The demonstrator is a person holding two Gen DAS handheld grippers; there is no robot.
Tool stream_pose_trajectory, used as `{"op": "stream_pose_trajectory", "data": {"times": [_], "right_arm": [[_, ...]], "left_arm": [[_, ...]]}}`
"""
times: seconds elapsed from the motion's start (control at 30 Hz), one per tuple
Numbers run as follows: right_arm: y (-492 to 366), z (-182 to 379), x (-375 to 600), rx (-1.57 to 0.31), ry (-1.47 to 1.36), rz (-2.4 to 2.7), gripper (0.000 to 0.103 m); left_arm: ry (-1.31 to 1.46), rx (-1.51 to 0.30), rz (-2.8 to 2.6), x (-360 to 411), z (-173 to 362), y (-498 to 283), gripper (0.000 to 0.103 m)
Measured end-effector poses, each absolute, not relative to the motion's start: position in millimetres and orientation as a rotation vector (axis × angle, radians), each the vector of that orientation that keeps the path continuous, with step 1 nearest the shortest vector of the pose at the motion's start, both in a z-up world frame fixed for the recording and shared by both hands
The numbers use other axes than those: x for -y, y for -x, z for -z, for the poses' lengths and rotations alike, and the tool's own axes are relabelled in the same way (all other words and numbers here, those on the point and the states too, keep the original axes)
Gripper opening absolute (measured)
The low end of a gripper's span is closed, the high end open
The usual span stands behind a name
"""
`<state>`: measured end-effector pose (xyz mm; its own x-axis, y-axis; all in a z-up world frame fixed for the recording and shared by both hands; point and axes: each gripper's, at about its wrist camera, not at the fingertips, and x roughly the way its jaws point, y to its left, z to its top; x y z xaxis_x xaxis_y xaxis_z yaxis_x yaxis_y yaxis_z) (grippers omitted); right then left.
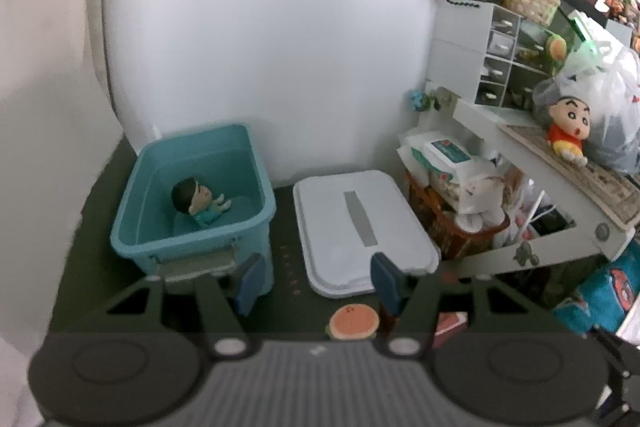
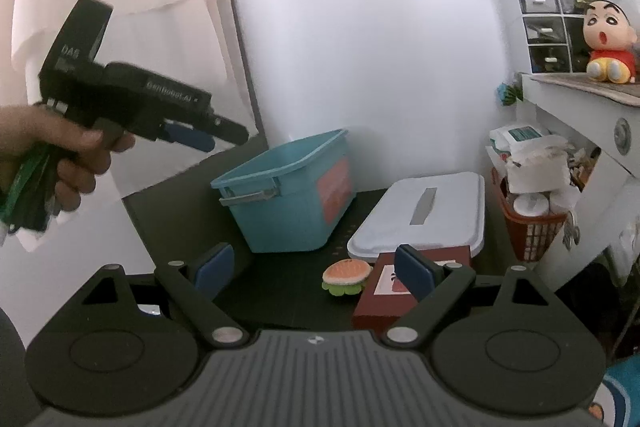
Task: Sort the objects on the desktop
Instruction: 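Raise the left tool away from the teal bin, then move the left tool toward the hamburger plush on the table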
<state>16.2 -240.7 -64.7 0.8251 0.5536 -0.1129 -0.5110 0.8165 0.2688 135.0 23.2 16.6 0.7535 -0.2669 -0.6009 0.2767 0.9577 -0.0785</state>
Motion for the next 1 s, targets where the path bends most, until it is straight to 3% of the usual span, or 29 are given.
{"op": "stream_pose_trajectory", "data": {"times": [0.43, 1.0], "right_arm": [[-2.5, 70.7, 240.8, -0.252, -0.304, -0.505, 0.091], [21.4, 44.3, 211.2, -0.335, -0.215, -0.369, 0.091]], "left_arm": [[0.028, -0.666, 0.357, -17.4, 24.5, -122.7, 0.061], [0.103, -0.629, 0.439, -27.8, 35.6, -104.0, 0.061]]}}
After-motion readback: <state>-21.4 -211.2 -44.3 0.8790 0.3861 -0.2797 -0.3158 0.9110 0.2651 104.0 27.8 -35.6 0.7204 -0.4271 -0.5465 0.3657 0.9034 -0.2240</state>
